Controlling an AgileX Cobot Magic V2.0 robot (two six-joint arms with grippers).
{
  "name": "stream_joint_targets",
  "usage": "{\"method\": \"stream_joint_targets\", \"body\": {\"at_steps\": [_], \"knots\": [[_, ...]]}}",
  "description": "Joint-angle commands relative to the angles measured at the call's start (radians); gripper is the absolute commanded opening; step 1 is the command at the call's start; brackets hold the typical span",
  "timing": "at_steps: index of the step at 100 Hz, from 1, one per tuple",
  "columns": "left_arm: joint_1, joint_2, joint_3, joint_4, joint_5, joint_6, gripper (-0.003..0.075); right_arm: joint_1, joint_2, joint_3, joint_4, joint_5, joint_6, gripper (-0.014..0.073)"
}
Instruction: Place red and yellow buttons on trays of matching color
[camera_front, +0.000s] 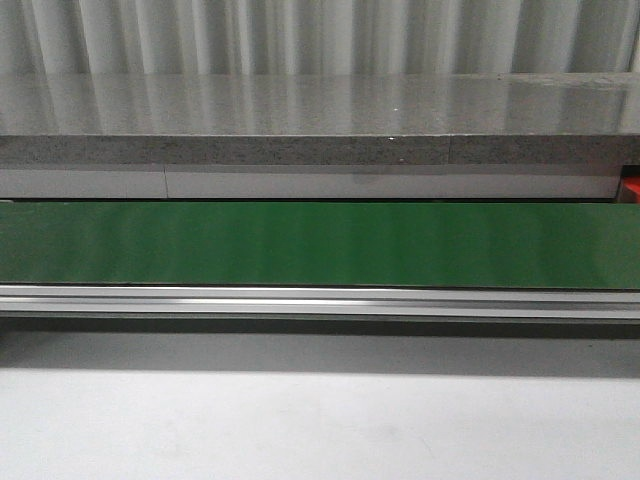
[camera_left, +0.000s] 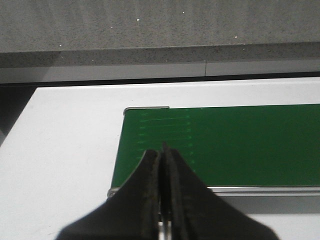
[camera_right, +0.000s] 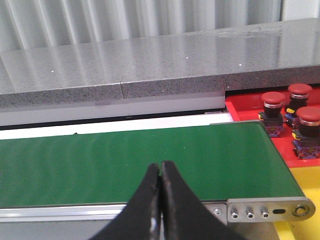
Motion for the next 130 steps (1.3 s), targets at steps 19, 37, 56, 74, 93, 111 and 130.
{"method": "stream_joint_targets", "body": {"at_steps": [19,37,56,74,93,111,130], "knots": [[-0.009,-0.028,0.072,0.002,-0.256,-0.005,-0.002,-0.004,-0.016,-0.019,0.004,-0.082,0.002,-0.0067],[-0.011,-0.112,0.228,-0.029,-0.513,-0.005,-0.002,-0.004,-0.016,-0.019,0.004,-0.082,0.002,-0.0067],[-0.011,-0.228,0.382,-0.031,-0.536,-0.062,-0.002,-0.004,-0.016,-0.019,0.004,-0.082,0.002,-0.0067],[-0.011,-0.37,0.501,-0.035,-0.55,-0.09,-0.002,-0.004,-0.016,-0.019,0.004,-0.082,0.002,-0.0067],[-0.015,-0.45,0.537,-0.033,-0.554,-0.09,-0.002,-0.004,-0.016,-0.019,0.004,-0.082,0.002,-0.0067],[-0.049,-0.452,0.537,-0.023,-0.554,-0.09,-0.002,-0.004,-0.016,-0.019,0.004,-0.08,0.002,-0.0067],[-0.06,-0.452,0.537,-0.014,-0.554,-0.09,-0.002,-0.004,-0.016,-0.019,0.004,-0.079,0.002,-0.0067]]}}
